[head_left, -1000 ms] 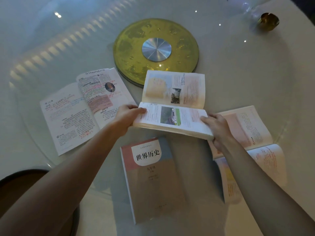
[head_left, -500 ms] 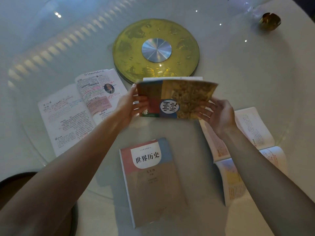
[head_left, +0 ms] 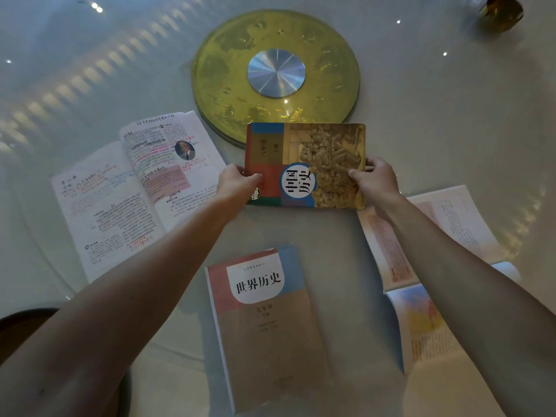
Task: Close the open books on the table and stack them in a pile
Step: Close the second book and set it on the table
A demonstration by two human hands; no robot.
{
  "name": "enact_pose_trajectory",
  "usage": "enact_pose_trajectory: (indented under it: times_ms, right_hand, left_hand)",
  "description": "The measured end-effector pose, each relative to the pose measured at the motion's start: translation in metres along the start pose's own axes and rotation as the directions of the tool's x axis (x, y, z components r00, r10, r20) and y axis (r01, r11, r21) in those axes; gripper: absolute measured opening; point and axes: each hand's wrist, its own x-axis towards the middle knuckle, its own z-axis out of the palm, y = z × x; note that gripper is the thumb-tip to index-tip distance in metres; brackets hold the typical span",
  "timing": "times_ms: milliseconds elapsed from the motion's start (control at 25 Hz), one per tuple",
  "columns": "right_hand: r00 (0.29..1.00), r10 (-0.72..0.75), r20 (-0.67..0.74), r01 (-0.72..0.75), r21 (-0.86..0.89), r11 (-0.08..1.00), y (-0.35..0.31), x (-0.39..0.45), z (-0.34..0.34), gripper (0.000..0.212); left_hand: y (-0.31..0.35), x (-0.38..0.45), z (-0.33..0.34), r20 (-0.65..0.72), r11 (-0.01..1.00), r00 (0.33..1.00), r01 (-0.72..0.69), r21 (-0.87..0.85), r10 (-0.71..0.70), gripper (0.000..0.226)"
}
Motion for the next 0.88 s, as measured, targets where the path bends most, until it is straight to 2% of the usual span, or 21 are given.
enact_pose_trajectory:
  times_ms: [80,280,360,480,600,720,880]
  right_hand:
    - [1.000,0.019,-0.009,-0.019,0.058,0.998,0.002,0.000,0.003,0.035]
    - [0.999,0.039,-0.022,-0.033,0.213,0.977,0.001,-0.014,-0.013,0.030]
    - [0.999,0.025,0.040,-0.037,0.329,0.944,-0.003,-0.030,-0.026,0.022]
    - [0.977,0.031,0.211,-0.126,0.452,0.883,-0.004,-0.058,-0.039,0.022]
    - [0.950,0.023,0.312,-0.162,0.430,0.888,0.007,-0.092,-0.042,0.023]
    - [0.936,0.017,0.351,-0.157,0.376,0.913,0.029,-0.140,-0.035,0.018]
    - [0.939,0.106,0.327,-0.230,0.367,0.902,0.078,-0.207,-0.009,0.021]
  left_hand:
    - [0.004,-0.002,0.000,0.024,0.999,1.000,0.021,-0.047,-0.020,0.032]
    - [-0.002,-0.006,-0.014,0.044,0.996,0.999,-0.028,-0.082,0.031,0.032]
    - [-0.005,-0.011,-0.020,0.072,0.980,0.997,-0.011,-0.201,0.026,0.027]
    - [-0.002,-0.027,-0.032,0.095,0.947,0.992,-0.048,-0.317,0.082,0.024]
    - [0.001,-0.046,-0.046,0.060,0.922,0.992,-0.078,-0.380,0.109,0.023]
    - [-0.008,-0.065,-0.061,0.003,0.940,0.992,-0.121,-0.320,0.129,0.021]
    - [-0.039,-0.087,-0.071,-0.026,0.969,0.982,-0.190,-0.159,0.188,0.022]
